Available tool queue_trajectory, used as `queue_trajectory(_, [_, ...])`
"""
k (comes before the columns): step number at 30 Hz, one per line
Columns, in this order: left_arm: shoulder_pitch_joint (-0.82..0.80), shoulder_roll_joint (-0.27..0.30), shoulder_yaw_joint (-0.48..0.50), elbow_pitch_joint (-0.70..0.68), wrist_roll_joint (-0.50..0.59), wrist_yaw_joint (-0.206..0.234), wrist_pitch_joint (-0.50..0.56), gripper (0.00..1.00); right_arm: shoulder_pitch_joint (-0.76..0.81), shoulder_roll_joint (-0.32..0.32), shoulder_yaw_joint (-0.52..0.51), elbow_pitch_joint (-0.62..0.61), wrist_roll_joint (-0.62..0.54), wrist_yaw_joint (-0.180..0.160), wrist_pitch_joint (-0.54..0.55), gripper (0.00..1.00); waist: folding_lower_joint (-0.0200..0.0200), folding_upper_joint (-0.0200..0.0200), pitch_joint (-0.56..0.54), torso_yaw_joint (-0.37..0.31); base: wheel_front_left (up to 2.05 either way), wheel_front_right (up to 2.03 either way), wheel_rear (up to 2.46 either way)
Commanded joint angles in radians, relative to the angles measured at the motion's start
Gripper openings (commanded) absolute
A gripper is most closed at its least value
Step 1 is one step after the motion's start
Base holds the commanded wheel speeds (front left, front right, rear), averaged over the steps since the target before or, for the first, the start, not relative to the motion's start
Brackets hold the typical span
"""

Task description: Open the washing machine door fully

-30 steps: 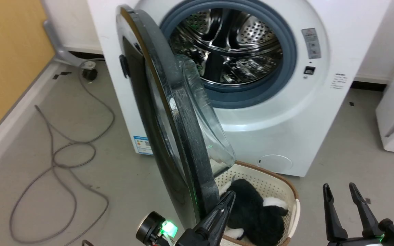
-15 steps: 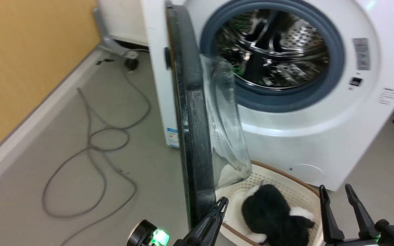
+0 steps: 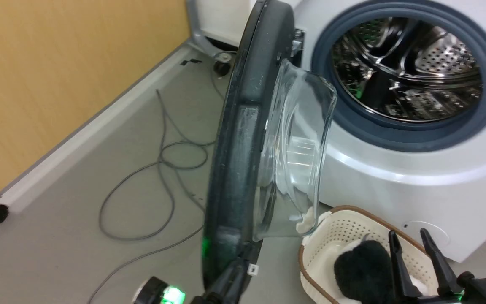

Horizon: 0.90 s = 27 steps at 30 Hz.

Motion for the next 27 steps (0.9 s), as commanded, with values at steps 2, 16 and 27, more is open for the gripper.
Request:
queue_trajectory(2, [0.016,0.011,0.024,0.002,-0.009,0.017,0.000,0.00,0.003,0.003,0.006,0.005,0.006,0.001,-0.004,1.00,0.0000,0.0000,0.010,0.013,0.00,0.00,0.00])
queue_trajectory(16, [-0.013,0.043,0.242,0.068,-0.116,0.070,0.000,0.00,-0.020,0.003,0.025,0.025,-0.006,0.001,-0.004,1.00,0.0000,0.0000,0.033,0.024,0.00,0.00,0.00])
queue_trajectory(27, [-0.174,0.043,0.449,0.229,-0.186,0.053,0.000,0.00,-0.048,0.003,0.017,0.028,-0.044,0.001,-0.004,1.00,0.0000,0.0000,0.106,-0.027,0.00,0.00,0.00])
